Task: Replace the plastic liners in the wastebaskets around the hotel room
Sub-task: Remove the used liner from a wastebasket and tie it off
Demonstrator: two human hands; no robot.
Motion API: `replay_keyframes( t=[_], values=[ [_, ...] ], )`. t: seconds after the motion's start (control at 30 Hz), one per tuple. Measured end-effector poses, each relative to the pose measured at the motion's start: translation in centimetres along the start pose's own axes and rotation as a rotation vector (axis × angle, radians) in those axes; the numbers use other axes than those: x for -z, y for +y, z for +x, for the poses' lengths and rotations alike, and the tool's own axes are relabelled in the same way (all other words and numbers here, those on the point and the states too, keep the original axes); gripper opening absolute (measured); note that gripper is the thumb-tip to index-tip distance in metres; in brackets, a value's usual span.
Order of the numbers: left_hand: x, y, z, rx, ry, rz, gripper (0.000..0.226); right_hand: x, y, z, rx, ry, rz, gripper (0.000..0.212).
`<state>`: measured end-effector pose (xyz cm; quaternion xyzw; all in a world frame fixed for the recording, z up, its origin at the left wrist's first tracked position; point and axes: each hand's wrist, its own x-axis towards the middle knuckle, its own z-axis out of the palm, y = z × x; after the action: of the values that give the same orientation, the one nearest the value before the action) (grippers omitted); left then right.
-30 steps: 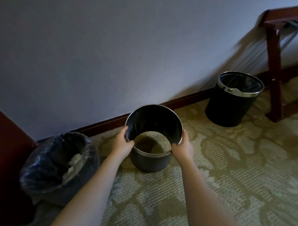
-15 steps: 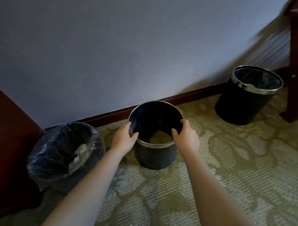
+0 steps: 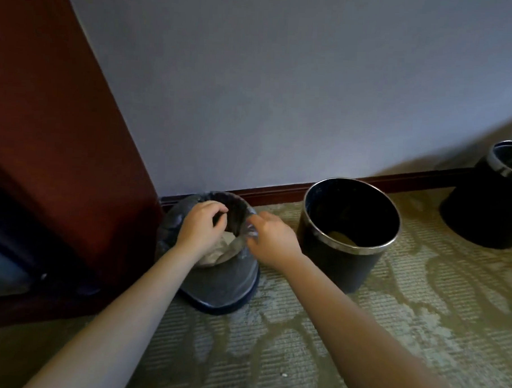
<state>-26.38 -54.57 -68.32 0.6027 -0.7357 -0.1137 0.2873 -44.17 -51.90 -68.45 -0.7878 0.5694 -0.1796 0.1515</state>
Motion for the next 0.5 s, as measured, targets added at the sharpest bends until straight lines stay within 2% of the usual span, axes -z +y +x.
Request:
replay_keyframes(
  t=[0.13,0.23,0.3,0.4,0.5],
  values=[
    [1.7,-4.2,-1.7,0.012,-0.021,0.049,0.018,-2.6,-2.4,0.4,0.27,-0.086,-0.134,0.055],
    [1.8,-5.8,-3.0,-0.039,-0.06,0.065,0.018,-4.0,-3.0,0.7,0.33,-0.216,-0.335,0.067],
    [1.5,-6.5,-4.1,-0.066,-0.063,0.04,0.017,-4.6,-2.8,0.8,0.307,-0.245,-0.423,0.058],
    [1.1,-7.2,-5.6,-0.103,-0.139,0.043,0.022,-5.1,-2.1,1.0,0.336,-0.177,-0.425,0.028],
    [1.5,-7.0,-5.9,-0.112,-0.28,0.04,0.051,-5.0,-1.4,1.0,0.43,-0.084,-0.368,0.011]
  ],
)
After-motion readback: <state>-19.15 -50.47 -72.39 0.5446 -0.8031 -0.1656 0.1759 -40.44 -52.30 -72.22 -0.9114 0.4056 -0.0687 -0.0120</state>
